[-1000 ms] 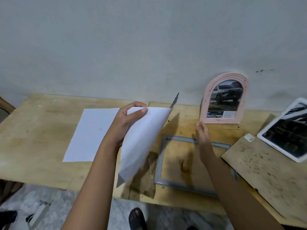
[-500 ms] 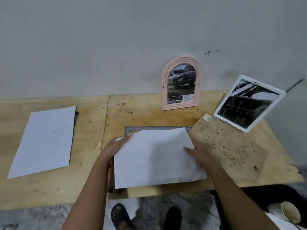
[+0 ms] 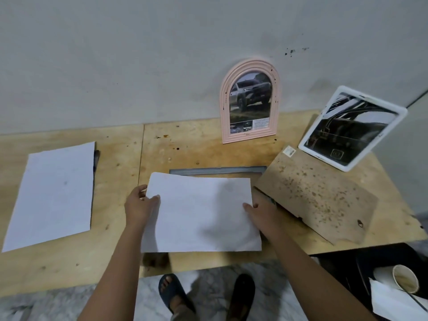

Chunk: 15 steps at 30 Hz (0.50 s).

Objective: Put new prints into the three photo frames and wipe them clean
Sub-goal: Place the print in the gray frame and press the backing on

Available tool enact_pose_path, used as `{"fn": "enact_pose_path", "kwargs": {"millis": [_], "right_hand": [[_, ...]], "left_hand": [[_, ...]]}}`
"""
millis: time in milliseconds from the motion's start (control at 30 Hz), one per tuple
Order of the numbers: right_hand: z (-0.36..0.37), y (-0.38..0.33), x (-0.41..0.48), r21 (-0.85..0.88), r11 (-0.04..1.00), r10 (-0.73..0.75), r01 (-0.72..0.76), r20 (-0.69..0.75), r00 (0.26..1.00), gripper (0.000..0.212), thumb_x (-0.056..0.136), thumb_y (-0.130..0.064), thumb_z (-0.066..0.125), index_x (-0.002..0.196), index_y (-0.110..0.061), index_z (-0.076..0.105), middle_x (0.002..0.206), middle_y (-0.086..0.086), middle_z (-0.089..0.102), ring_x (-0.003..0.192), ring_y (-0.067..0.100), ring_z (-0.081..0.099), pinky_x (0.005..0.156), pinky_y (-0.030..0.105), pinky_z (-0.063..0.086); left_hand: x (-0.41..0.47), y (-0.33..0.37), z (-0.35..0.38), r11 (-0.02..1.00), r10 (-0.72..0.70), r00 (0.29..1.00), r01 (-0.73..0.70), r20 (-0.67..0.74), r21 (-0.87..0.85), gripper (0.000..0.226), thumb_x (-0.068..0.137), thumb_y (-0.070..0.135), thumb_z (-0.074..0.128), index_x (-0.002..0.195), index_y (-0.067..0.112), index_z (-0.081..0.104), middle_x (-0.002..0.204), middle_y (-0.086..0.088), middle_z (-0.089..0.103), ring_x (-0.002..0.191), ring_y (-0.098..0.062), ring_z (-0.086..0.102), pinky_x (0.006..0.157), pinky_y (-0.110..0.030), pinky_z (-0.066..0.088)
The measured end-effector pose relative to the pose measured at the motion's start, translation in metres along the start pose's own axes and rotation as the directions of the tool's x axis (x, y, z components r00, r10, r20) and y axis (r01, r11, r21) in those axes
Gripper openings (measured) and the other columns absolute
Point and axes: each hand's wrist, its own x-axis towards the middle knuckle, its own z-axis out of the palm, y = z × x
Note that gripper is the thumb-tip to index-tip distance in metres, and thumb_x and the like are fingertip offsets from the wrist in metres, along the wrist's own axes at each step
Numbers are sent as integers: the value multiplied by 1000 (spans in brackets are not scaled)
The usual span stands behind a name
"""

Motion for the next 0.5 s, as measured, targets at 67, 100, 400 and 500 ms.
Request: {"fn": "enact_pose_path", "kwargs": {"millis": [67,100,400,500], "right_hand": [[1,3,0,-169,983,-98,68,-174,980,26,86,-39,58,87,-14,52,85,1,57,76,17,55,67,33,47],[5,7,3,-266,955,-195,129,-237,952,28,86,-38,59,98,-14,52,95,1,56,86,19,55,73,35,48],[43,30,-15,-449,710,-569,542,88,818,76,84,-50,1,147,-16,27,155,1,18,145,18,11,114,26,4],[42,37,-7,-436,743,-544,508,49,838,74,85,-47,-4,149,-17,18,158,-1,7,144,12,-3,111,21,-9]], "left_hand": [[-2,-3,3,1000,22,1000,-22,-6,22,49,84,11,65,130,7,49,124,-13,57,104,-27,53,82,-33,40],[-3,-5,5,1000,23,1000,-23,-4,19,51,84,11,65,132,6,47,125,-13,56,108,-29,53,84,-33,41],[-28,-8,30,899,364,931,-353,4,259,51,94,26,52,139,7,39,150,-6,28,133,-23,34,98,-33,36],[-43,-15,42,701,557,800,-597,222,391,58,95,45,35,143,13,36,154,-7,25,142,-19,19,111,-36,20]]}}
